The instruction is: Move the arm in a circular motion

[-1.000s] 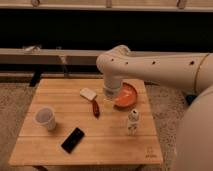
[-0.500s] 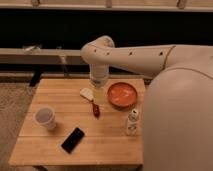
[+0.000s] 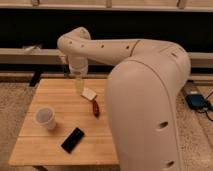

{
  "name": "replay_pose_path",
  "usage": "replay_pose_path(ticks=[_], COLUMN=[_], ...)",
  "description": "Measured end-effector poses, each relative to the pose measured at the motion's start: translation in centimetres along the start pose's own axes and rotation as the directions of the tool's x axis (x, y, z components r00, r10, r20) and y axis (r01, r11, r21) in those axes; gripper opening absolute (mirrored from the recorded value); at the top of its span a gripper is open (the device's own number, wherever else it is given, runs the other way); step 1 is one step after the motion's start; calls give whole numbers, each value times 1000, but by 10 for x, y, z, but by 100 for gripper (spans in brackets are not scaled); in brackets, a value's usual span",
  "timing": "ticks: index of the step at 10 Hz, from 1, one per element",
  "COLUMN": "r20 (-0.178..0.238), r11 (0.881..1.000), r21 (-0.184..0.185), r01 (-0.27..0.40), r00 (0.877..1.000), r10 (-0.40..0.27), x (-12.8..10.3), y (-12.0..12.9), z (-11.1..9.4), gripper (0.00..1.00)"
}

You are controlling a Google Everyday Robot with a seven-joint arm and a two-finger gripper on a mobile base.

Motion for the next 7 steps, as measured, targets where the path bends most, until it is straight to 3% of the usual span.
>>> replay_pose_path(ticks=[3, 6, 7], r20=[63, 124, 153], r11=[989, 965, 946], r21=[34, 68, 84], r01=[146, 253, 312], r00=[987, 958, 934], r10=[-148, -259, -322], x=[-74, -120, -144], y=[6, 43, 69], z=[-14, -34, -45], gripper=[80, 80, 80])
